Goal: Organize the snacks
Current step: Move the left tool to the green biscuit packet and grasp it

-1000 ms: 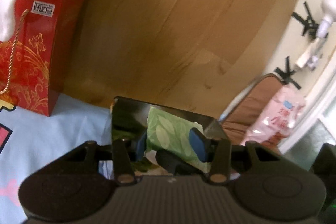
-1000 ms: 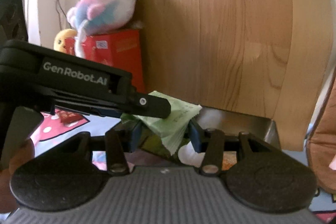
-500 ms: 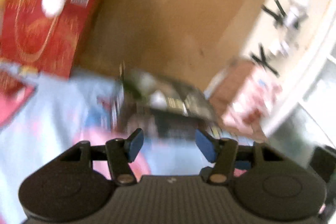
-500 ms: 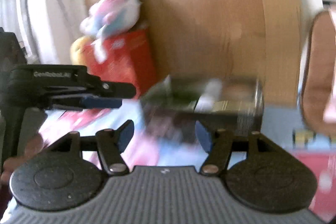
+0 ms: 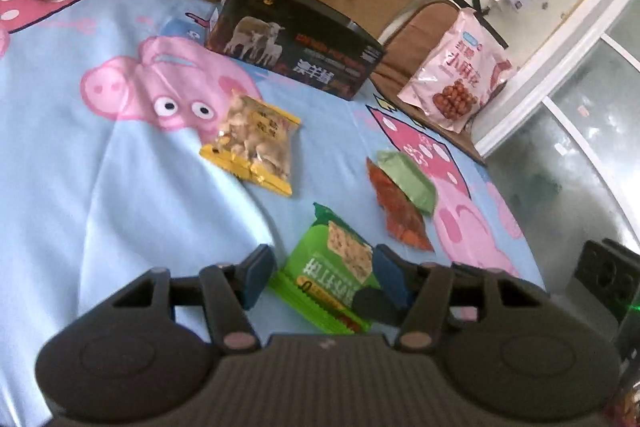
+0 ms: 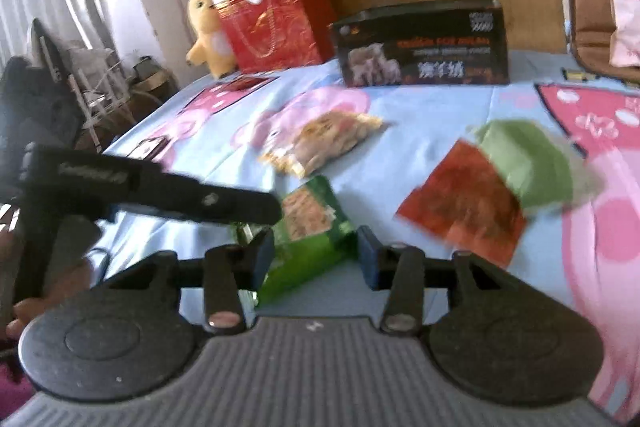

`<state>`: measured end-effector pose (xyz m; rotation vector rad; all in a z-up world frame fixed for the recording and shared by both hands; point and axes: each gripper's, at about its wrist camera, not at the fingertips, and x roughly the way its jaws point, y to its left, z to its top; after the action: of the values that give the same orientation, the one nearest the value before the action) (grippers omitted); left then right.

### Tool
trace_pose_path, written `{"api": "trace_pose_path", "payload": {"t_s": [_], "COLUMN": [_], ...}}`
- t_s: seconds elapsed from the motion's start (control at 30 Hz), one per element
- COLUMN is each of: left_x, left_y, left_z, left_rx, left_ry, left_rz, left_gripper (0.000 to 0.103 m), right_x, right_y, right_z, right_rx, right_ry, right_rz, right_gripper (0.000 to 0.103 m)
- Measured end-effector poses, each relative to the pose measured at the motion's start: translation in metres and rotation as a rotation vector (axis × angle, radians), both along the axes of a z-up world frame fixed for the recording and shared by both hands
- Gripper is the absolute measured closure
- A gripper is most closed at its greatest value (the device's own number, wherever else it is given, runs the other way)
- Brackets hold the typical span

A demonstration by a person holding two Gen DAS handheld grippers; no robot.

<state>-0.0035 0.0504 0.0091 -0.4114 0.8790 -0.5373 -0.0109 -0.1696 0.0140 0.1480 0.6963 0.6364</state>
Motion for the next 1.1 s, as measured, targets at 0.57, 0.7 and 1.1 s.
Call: {"api": "trace_pose_path", "payload": {"t_s": [0.57,0.7,1.1], "left_x": [-0.01,-0.008,-0.006], "left_y": [0.013,0.005,0.005], "left_z": [-0.002,-0.002,-0.003], "left_rx": [-0.032,-0.027,-0.037], "left_ry": [-0.044,-0.057,-0.061], "left_rz": [0.031,0.002,-0.009], "left_gripper": [0.025,0.025,0.025], "right_x": [-0.042,-0.045,-0.039], "right_y": [0.0,0.013,0.024], "right_z": [-0.007,-0.009,-0.011], "right_rx": [-0.115,-0.191,-0.2], "right_ry": [-0.12,-0.179,-0.221], "right_rz": [0.036,0.069,0.033], "right_gripper": [0.035,0.032,0.062]}}
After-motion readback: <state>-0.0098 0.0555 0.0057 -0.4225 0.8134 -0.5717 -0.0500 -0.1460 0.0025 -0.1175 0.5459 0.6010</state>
